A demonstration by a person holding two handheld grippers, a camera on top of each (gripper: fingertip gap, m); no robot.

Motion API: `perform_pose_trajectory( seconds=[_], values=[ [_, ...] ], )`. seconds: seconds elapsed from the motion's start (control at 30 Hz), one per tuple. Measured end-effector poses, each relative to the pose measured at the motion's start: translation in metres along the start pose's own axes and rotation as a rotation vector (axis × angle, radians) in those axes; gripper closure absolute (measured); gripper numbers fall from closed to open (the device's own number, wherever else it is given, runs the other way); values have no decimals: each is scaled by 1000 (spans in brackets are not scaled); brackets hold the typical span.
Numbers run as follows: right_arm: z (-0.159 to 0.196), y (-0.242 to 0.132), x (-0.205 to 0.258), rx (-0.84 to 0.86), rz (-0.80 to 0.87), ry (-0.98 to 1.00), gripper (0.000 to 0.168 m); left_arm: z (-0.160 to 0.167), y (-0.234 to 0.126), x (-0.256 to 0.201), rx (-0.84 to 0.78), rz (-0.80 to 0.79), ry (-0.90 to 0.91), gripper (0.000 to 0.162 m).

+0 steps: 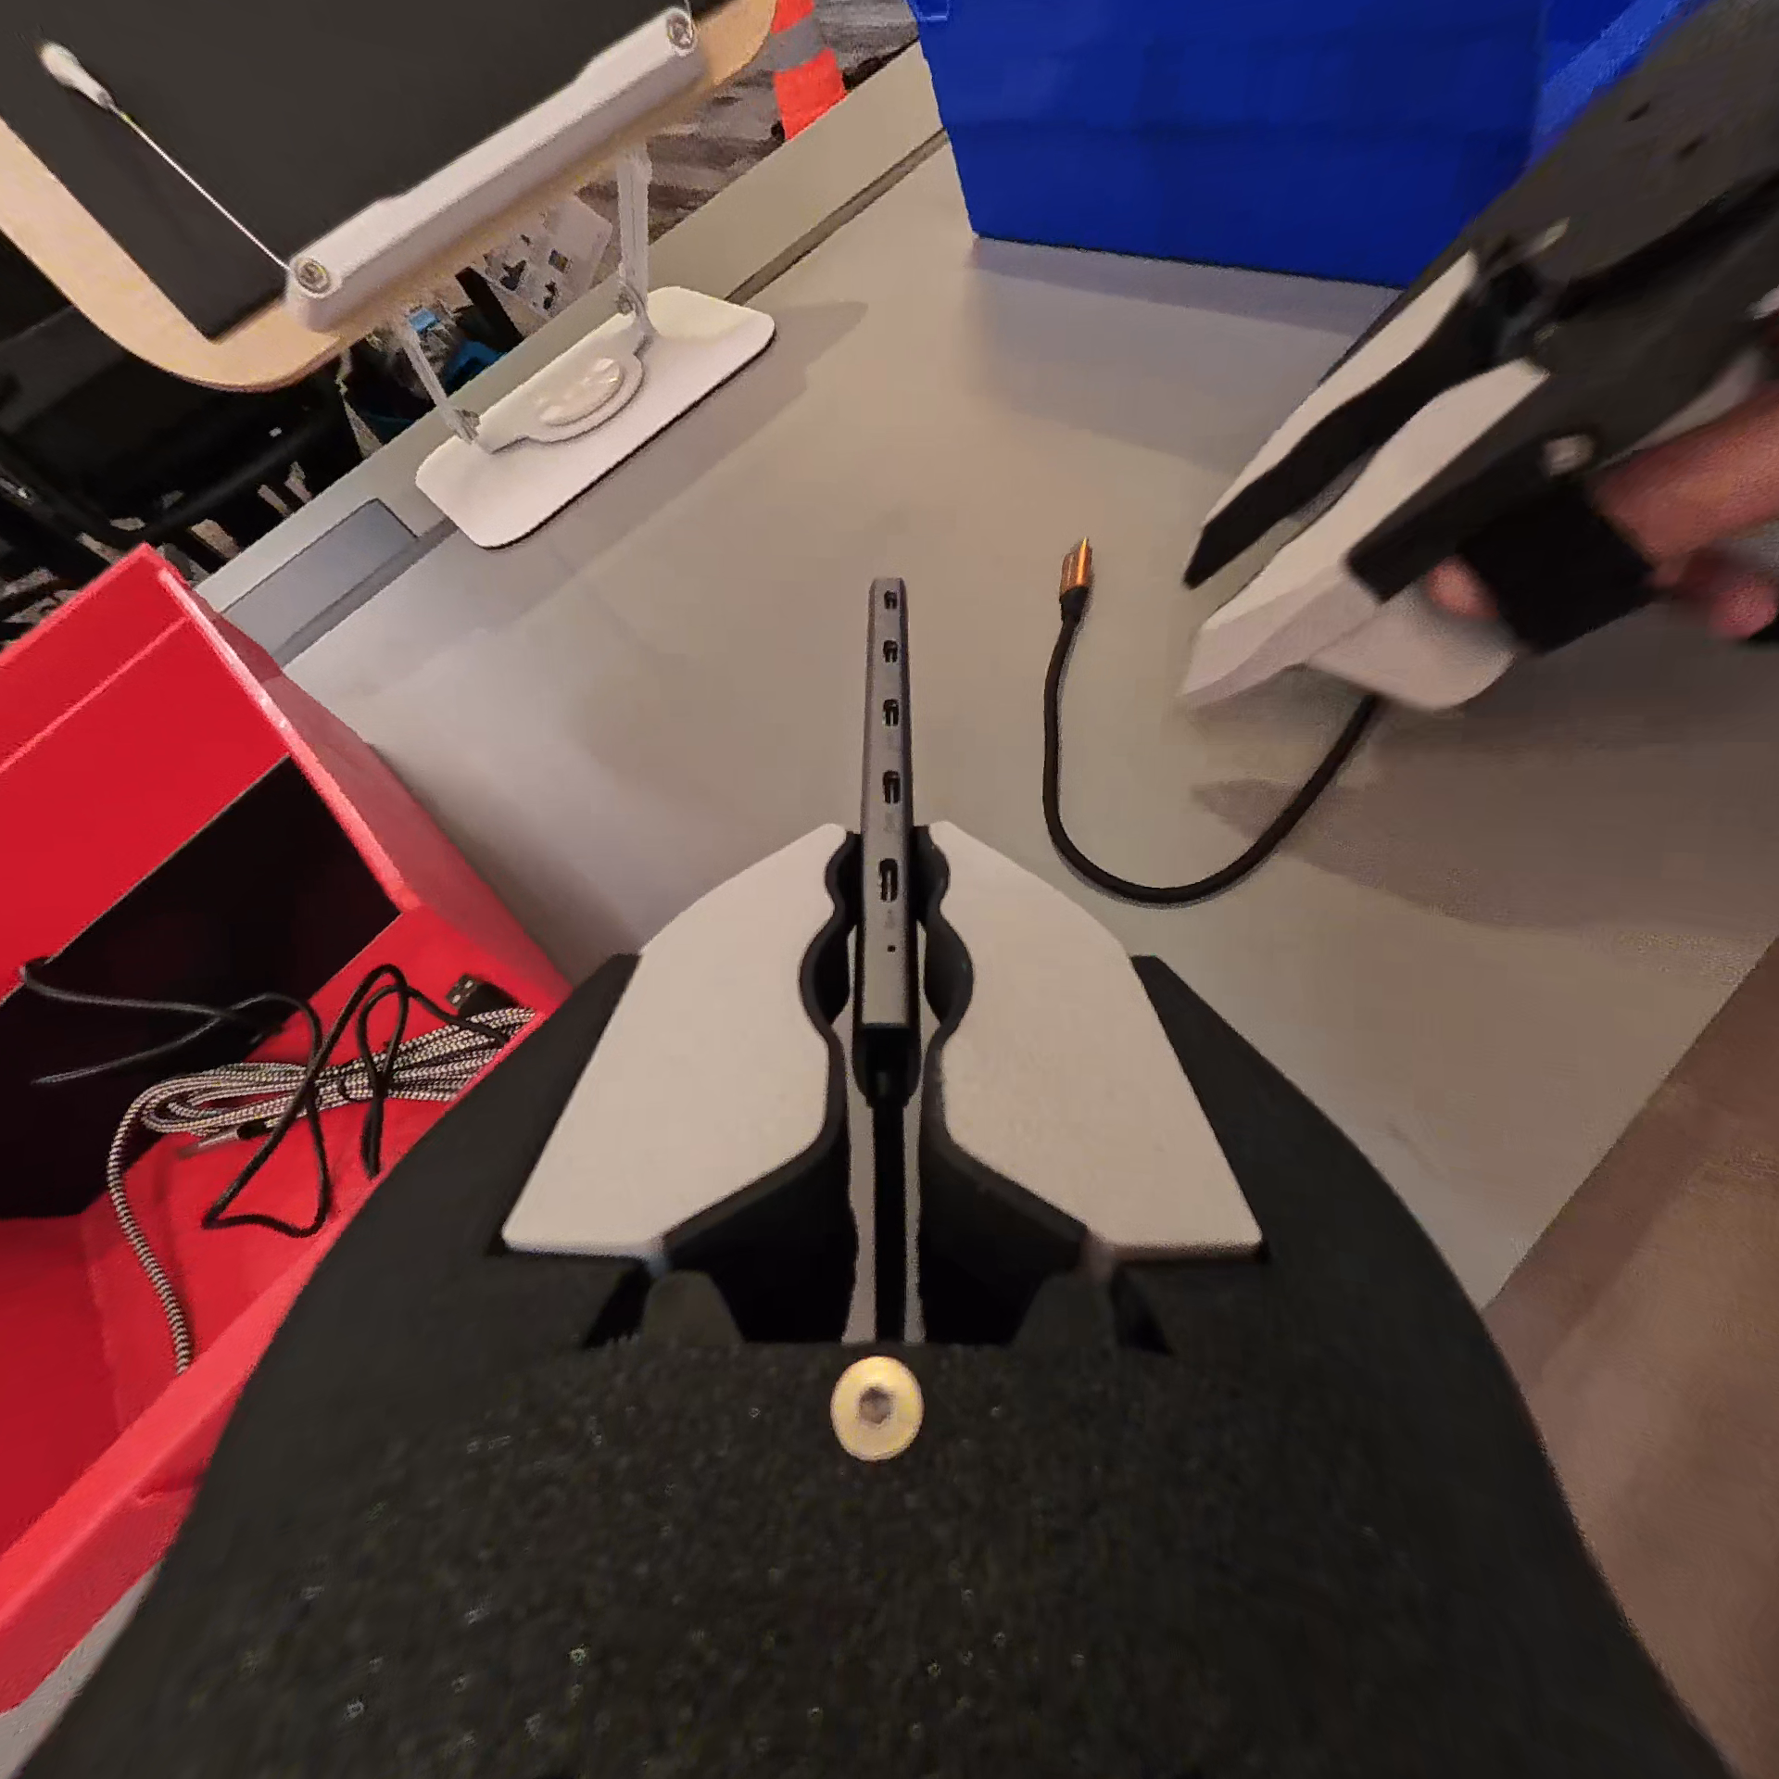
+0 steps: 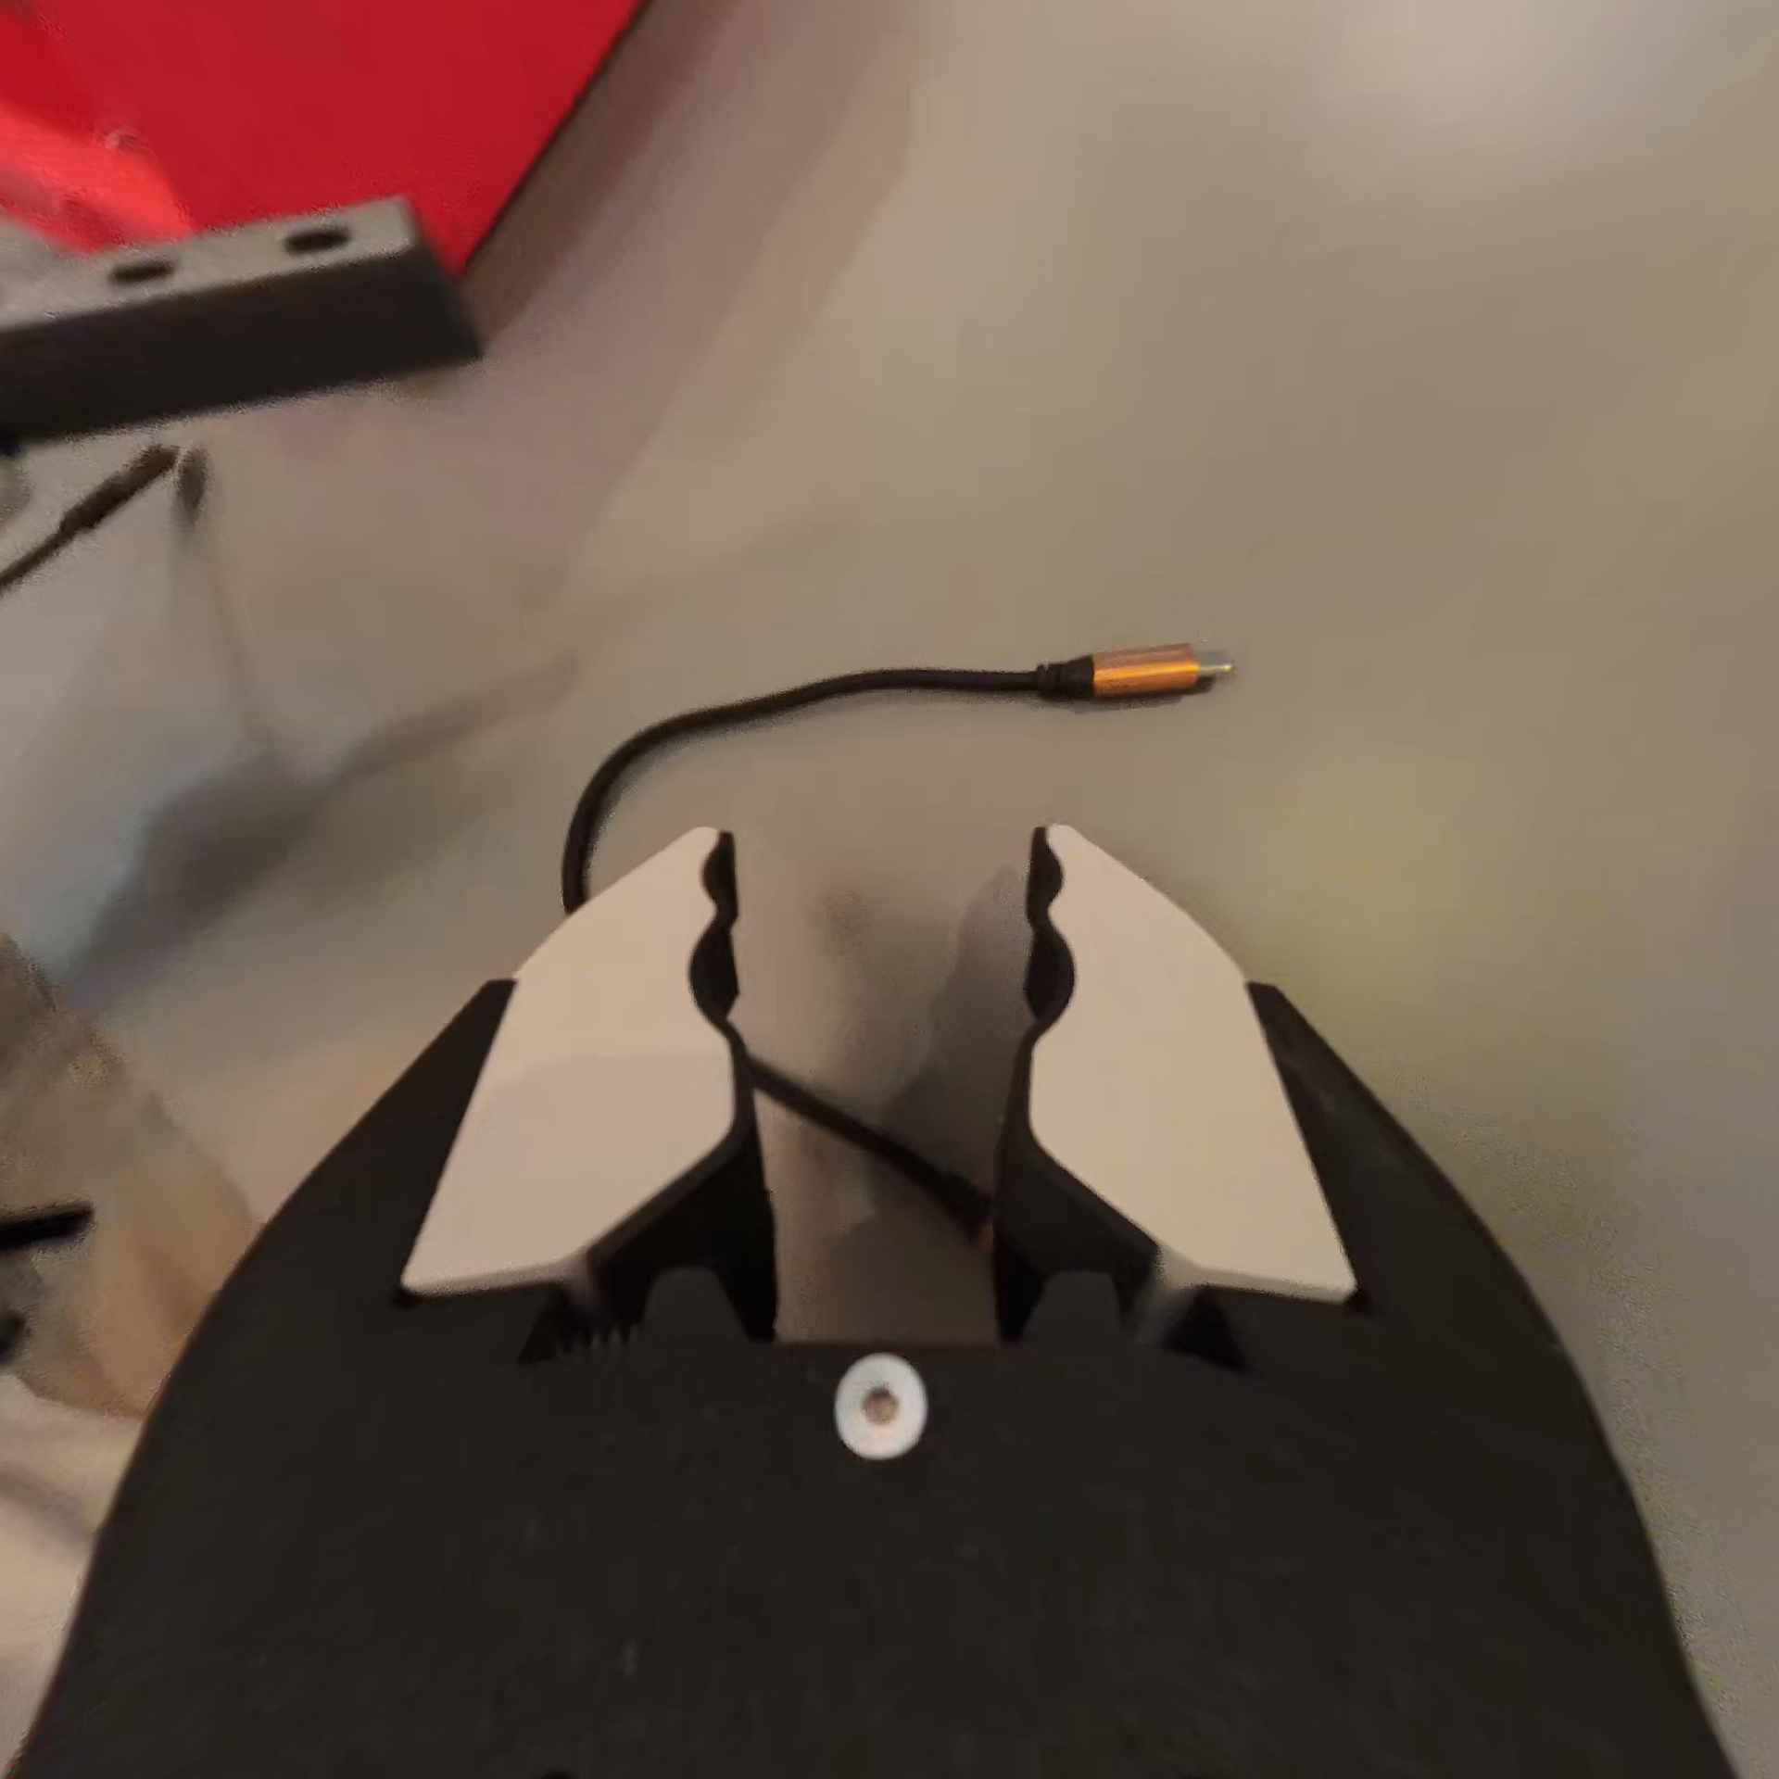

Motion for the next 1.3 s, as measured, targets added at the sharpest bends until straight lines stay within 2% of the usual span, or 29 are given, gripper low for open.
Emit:
perform_pose_trajectory(
  seconds=[0.1, 0.23, 0.4, 0.5, 0.57, 0.63, 0.77, 0.9, 1.0, 1.1, 1.23, 1.3],
  values=[
    [-9, 16, -2, -29, 137, 130, 115, -3, -2, 0, -11, -6, 18, 153],
    [-22, 34, -6, -51, 260, 169, 117, -5, -4, -2, -26, 6, 38, 153],
    [-33, 49, -16, -41, 362, 92, 117, -10, -6, -7, -53, 52, 17, 152],
    [-40, 57, -13, -17, 315, 54, 122, -9, -7, -7, -46, 54, 24, 152],
    [-45, 63, -9, 23, 261, 9, 147, -7, -7, -5, -43, 53, 14, 152],
    [-48, 66, -5, 92, 223, -38, 159, -6, -7, -3, -39, 51, 0, 152],
    [-49, 66, -4, 165, 123, -133, 161, 0, -8, 1, -24, 39, -22, 153],
    [-45, 51, 16, 163, -72, -249, 162, 8, -5, 2, 7, 20, 1, 153],
    [-42, 29, 29, 174, -247, -185, 162, 12, -3, 1, 19, 6, 33, 153],
    [-28, 14, 27, 313, -415, -110, 162, 11, -2, -1, 17, -2, 55, 153],
    [14, 9, 9, 479, -420, -405, 161, 8, -1, -6, 12, -6, 92, 153],
    [23, 5, 10, 447, -425, -524, 161, 8, 1, -8, 19, -5, 103, 153]
  ],
)
Point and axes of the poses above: each gripper's, where its closed fingertips meet, y out along the fingers, z out of its underside, x = y × z across the jaws, the point moved 3 cm from there along -y, back along the fingers, and after that the axes turned 11 degrees about y, right-handed, at the moved point
